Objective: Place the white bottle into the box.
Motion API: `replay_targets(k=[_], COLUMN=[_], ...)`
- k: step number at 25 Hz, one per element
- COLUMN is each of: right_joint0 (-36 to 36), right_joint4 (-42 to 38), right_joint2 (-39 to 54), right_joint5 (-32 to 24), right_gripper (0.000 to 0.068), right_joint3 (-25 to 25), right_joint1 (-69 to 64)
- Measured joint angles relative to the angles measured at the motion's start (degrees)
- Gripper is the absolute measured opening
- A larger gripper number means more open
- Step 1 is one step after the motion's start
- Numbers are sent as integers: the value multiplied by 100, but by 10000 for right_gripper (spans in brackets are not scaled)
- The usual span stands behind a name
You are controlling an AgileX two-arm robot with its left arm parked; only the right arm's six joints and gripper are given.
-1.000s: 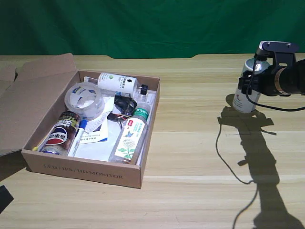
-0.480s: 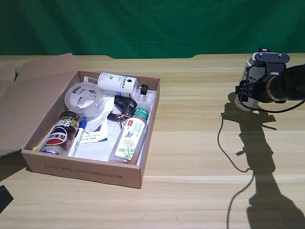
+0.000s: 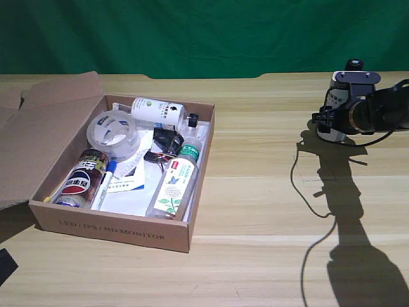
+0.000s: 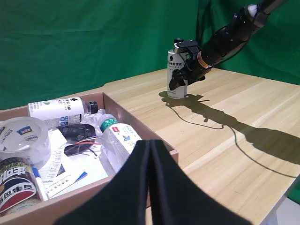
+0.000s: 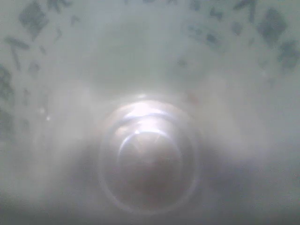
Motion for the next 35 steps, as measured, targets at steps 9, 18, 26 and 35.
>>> replay_targets(k=[9, 18, 26, 35], right_joint0=[-12, 835, 2741, 3990], right_joint4=[-486, -2258, -3164, -2448], right_joint2=[13, 51, 51, 51], right_joint5=[12, 281, 733, 738], right_gripper=[532, 532, 532, 532], right_joint3=[-183, -595, -716, -728], right_joint1=[-96, -1355, -1828, -1155])
